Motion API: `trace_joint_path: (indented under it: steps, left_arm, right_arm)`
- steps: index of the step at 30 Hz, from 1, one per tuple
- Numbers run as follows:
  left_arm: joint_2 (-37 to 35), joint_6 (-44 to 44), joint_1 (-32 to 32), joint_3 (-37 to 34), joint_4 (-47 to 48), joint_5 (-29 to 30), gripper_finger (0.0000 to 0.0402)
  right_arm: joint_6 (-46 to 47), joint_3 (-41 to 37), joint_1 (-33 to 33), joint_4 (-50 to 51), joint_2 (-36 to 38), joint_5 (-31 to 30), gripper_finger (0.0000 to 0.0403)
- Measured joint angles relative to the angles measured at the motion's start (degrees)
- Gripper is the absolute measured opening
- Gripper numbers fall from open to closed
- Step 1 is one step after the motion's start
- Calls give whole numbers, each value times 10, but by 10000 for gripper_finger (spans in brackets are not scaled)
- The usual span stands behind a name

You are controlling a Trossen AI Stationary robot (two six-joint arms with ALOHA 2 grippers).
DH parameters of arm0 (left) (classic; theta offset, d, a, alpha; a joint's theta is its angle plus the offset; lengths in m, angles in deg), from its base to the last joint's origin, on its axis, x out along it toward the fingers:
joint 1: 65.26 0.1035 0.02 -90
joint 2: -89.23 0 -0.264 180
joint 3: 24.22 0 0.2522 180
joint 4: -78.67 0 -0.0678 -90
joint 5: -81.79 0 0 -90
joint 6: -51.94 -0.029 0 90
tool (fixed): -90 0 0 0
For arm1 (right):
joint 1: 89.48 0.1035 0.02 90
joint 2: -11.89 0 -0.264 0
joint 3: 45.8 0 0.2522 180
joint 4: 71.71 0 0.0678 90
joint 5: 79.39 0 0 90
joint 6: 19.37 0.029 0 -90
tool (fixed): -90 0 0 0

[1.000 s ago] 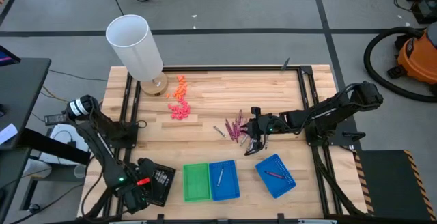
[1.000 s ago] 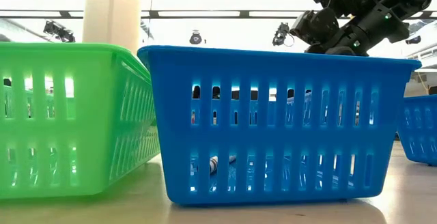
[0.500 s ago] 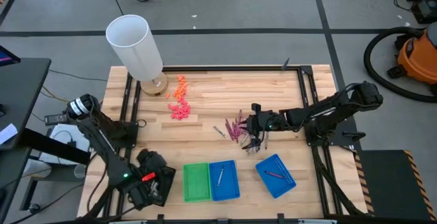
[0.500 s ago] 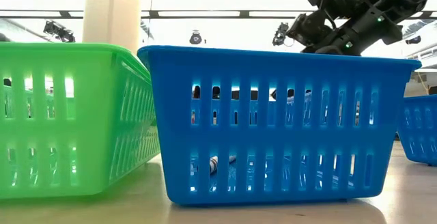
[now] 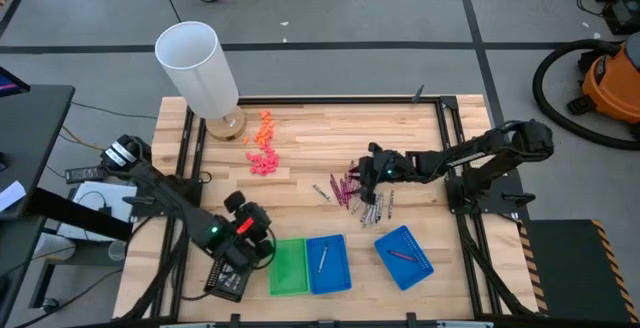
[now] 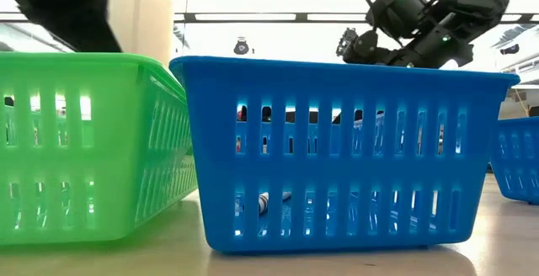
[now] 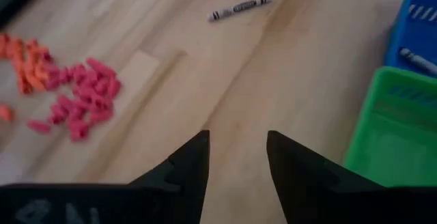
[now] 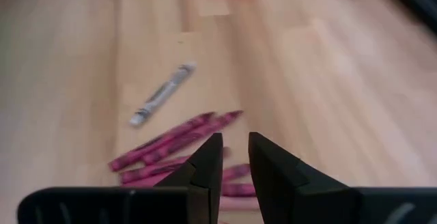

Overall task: Sort crayons
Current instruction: Put the white crayon into the black bin

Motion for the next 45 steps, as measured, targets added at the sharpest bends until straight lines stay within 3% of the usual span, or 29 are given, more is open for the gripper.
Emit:
trace_joint_path:
  steps: [9,18,32,38,45]
  left_arm:
    - [0,-51,44,0,1,0,157]
    - [0,-51,46,0,19,-18,157]
    - [0,-49,22,0,32,-37,157]
    - [0,-49,18,0,34,-41,157]
    - [0,-51,14,0,27,-44,157]
  right_arm:
    - [-18,122,34,45,-126,28,88]
    - [-15,207,48,56,-213,27,147]
    - [-11,227,46,54,-280,5,159]
    - [-4,227,46,47,-288,10,135]
    - [-10,226,46,40,-289,22,56]
